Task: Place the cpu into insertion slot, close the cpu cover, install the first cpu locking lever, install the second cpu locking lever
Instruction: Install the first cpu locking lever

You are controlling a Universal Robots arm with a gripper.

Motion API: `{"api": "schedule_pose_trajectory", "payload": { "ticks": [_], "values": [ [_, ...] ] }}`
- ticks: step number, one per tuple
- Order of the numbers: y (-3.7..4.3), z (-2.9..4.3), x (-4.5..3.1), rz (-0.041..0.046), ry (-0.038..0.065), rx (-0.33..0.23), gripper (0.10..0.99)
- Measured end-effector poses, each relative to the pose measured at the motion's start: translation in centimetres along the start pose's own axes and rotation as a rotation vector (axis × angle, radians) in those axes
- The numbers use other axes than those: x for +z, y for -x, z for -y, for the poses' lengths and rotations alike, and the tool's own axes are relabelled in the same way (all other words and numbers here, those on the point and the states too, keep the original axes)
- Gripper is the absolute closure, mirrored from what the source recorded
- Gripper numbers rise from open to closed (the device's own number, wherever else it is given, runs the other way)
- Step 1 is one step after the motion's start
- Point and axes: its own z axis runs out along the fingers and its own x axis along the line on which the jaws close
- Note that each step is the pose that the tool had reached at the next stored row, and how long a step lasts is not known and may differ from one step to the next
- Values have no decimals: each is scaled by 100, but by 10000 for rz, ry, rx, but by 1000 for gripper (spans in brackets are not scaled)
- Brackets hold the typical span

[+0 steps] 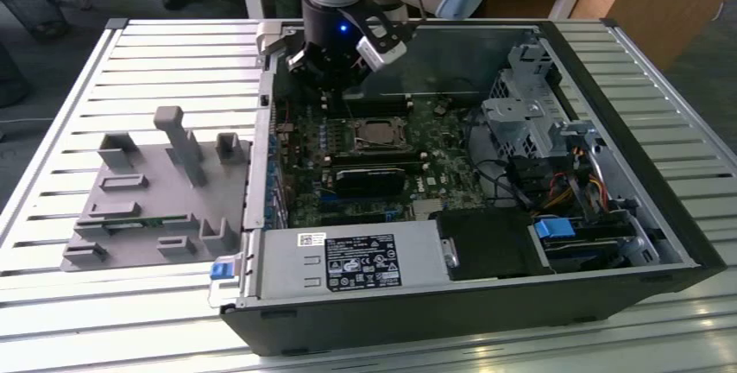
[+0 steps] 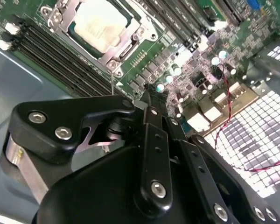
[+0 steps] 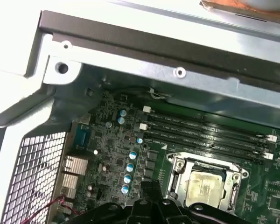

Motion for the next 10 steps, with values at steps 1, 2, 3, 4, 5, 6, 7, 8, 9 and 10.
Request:
{"api": "schedule_pose_trajectory", "payload": {
  "ticks": [1, 2, 3, 4, 5, 6, 7, 8, 9, 10],
  "values": [
    [-2, -10, 3, 1, 0, 21, 980],
    [-1, -23, 6, 1, -1, 40, 980],
    [3, -39, 9, 1, -1, 51, 980],
    [6, -54, 13, 2, 0, 57, 980],
    [9, -70, 16, 2, 0, 61, 980],
    [12, -86, 20, 2, 0, 67, 980],
    [16, -103, 24, 3, 0, 74, 980],
    [19, -120, 28, 3, 0, 81, 980],
    [23, -138, 32, 3, -1, 92, 980],
    [27, -155, 36, 3, 0, 107, 980]
  ]
}}
